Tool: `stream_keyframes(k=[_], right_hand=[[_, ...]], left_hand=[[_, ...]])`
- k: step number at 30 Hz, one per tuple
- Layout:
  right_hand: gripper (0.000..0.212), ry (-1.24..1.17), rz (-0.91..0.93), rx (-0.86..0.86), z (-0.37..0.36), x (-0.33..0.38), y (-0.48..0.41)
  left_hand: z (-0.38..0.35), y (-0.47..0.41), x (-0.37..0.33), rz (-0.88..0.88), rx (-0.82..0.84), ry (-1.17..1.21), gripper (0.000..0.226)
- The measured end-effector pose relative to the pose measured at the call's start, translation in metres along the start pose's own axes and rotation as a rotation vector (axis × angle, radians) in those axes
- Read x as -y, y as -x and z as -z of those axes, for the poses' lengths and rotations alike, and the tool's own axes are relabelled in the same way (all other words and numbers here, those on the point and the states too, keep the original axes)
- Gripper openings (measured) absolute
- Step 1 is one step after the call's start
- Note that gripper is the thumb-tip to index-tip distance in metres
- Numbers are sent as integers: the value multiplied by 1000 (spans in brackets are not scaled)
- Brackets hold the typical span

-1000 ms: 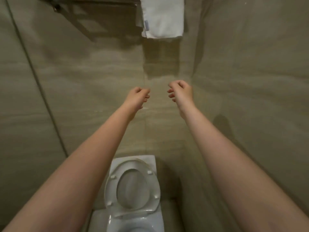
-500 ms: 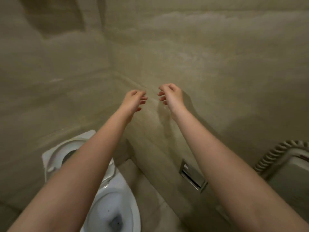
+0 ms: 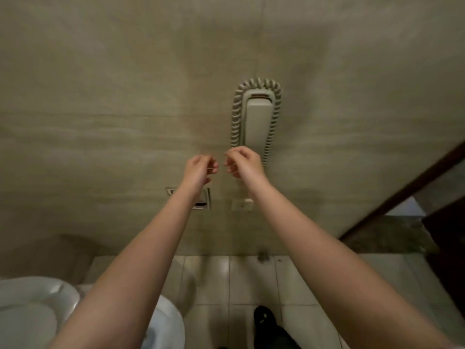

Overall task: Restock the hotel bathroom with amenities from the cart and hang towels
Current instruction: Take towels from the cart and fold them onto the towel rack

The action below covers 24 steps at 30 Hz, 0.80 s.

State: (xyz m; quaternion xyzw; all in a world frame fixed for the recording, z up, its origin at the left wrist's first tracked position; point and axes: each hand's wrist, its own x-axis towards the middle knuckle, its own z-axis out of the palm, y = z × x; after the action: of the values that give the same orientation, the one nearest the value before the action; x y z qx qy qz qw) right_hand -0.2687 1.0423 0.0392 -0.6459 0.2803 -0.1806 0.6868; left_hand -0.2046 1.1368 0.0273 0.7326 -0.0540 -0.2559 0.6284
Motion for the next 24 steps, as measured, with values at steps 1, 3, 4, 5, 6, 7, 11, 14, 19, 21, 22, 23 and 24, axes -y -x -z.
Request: stream_keyframes(k=[1,3,4,5,6,7,11,14,19,21,22,23,24], right_hand=[[26,-6,-12,-40,20,-6,4],[27,-12,-42,-123,61,-17,10],[28,-14,-57,-165,83,-22,13],[28,-16,-70,-212,105,-27,16],[28,-22,-80,-262,128,-31,19],[27,-28,-88,-313,153,-34,23],[26,-63,-117,-492,257,-41,36],[24,-88,-132,-584,341,-51,45],[16,-117,-195,-720,489,-60,58],[11,-125,-221,-758,545,-56,60],[10,-121,-240,-775,572,-53,60],[9,-110,-261,-788,597,-51,59],[10,-97,-275,-796,620,-48,56]], left_hand=[[-19,3,6,5,48,-34,19],[-59,10,16,10,163,-99,21],[-79,13,20,14,222,-132,22],[-100,16,22,19,278,-165,22],[-122,20,23,24,331,-199,21],[-145,23,22,25,383,-233,21],[-245,39,17,-5,553,-331,21],[-328,53,20,-4,651,-371,20],[-479,86,22,35,757,-400,14],[-535,97,16,28,788,-384,13],[-562,102,12,25,802,-379,16],[-587,105,7,23,812,-380,19],[-610,107,4,22,816,-383,22]])
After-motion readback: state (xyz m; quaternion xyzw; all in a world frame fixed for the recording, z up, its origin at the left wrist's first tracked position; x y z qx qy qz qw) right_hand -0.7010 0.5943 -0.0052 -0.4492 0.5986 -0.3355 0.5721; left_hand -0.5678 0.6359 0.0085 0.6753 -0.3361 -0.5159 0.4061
